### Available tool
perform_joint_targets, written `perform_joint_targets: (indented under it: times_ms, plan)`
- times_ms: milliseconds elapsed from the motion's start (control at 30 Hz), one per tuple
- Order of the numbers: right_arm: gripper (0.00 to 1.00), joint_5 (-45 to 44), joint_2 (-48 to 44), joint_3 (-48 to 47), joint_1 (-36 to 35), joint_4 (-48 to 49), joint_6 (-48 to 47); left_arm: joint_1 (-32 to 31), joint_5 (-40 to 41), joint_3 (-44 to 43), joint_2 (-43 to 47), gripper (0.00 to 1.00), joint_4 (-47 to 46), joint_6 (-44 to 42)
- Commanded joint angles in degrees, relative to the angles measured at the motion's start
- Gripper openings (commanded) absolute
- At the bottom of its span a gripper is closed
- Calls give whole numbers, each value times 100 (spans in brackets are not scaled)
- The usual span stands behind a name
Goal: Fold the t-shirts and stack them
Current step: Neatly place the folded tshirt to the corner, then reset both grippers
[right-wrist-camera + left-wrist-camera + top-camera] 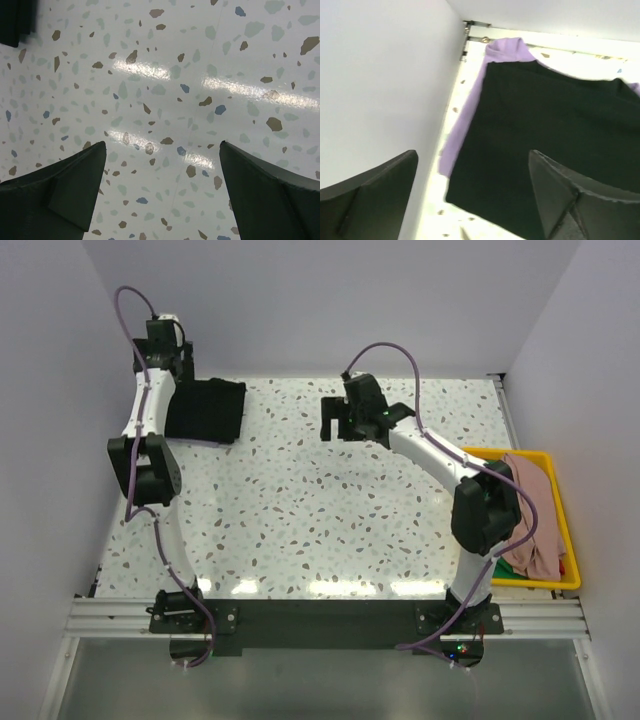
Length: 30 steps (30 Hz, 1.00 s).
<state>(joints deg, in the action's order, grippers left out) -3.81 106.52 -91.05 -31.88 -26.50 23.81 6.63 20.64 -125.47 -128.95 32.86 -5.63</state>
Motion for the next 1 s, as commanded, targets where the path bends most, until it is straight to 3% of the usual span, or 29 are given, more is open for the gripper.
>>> perform_joint_targets:
  times_ms: [0,67,267,500,767,967]
  plan:
    - [99,-338,-421,25,-29,101,-123,-39,-332,-137,421,100,-131,887]
    - [99,-584,-641,191,-29,136,-105,-109,-517,205,737,100,-262,1168]
    - [99,-779,-1544,929,-38,452,79,-882,-702,2841,2662,100,-1553,1704]
    - [99,-1059,-3124,2177,-29,725,247,-2479,-352,5397,4700,100,-2258,2188]
    - [99,-1236,-5113,3944,-29,1515,378,-4510,221,6894,5888,100,-2451,2602]
    - [99,-911,-5914,4560,-29,1929,18,-4908,204,7432,6311,100,-2609,2760]
